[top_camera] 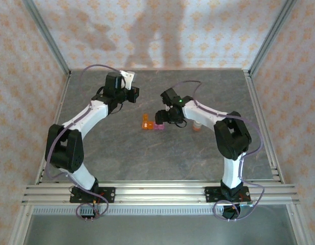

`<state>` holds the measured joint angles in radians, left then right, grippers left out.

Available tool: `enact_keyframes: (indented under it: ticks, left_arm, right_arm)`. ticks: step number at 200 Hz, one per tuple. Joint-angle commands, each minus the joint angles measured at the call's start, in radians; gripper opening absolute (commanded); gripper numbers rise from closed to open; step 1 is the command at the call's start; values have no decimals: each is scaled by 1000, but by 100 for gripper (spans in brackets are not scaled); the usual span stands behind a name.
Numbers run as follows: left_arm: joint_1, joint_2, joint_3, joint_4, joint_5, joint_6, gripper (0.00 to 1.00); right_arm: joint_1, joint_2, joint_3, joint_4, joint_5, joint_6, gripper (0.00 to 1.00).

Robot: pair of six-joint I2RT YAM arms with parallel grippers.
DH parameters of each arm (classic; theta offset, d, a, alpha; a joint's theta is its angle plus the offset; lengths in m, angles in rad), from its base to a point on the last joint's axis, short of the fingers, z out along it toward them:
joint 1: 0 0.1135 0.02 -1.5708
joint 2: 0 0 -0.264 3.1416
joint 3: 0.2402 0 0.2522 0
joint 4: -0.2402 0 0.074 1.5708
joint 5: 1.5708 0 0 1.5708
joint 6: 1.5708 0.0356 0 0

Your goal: Sort the pills into containers

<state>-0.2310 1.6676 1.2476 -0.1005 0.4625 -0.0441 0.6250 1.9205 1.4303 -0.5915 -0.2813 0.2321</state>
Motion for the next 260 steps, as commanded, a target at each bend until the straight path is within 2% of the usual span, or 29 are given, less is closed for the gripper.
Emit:
enact_keyframes:
  ticks: [1, 37, 83, 260]
  left_arm:
    - [4, 54, 84, -179, -22, -7, 0]
    - [-2, 138, 171, -306, -24, -6, 0]
    - [-17, 197, 232, -369, -22, -2, 0]
    - [-70, 380, 350, -486, -50, 29, 0]
  right_arm:
    - [8, 32, 53, -33, 20, -18, 80]
    - [10, 68, 79, -35, 19, -15, 80]
    - [12, 99, 94, -34, 7, -7, 79]
    - [15, 152, 82, -25, 31, 13, 77]
